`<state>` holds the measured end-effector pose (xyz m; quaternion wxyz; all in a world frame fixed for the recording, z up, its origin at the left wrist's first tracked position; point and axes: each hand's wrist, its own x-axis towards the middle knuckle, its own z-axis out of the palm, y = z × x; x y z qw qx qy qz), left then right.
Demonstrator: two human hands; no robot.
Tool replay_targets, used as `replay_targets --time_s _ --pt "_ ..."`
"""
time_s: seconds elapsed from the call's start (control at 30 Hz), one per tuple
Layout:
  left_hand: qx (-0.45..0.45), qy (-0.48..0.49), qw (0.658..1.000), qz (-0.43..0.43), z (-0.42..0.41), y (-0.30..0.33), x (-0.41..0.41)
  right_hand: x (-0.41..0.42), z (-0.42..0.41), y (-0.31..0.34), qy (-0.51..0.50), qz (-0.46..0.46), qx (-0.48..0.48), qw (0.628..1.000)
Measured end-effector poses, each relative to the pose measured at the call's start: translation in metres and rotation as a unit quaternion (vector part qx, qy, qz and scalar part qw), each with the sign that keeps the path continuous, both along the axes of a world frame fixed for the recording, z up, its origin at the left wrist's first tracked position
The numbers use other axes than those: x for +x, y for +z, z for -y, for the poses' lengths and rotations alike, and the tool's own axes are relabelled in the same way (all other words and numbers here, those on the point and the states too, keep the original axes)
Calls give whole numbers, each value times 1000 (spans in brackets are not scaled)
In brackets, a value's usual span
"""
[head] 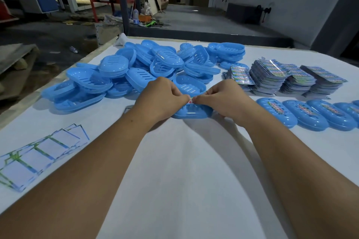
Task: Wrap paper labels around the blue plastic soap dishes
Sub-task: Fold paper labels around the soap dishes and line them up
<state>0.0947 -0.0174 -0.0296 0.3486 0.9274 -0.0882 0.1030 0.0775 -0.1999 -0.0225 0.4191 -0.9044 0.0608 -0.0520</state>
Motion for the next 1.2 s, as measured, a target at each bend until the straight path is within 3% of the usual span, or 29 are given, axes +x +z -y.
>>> replay_targets --time_s 0.8,1.2 --pt "157 12 983 91 3 4 -8 -4 -4 3 21 -4 -19 1000" --pt "243 22 955 169 9 10 -15 -1 -16 2 -31 46 -160 986"
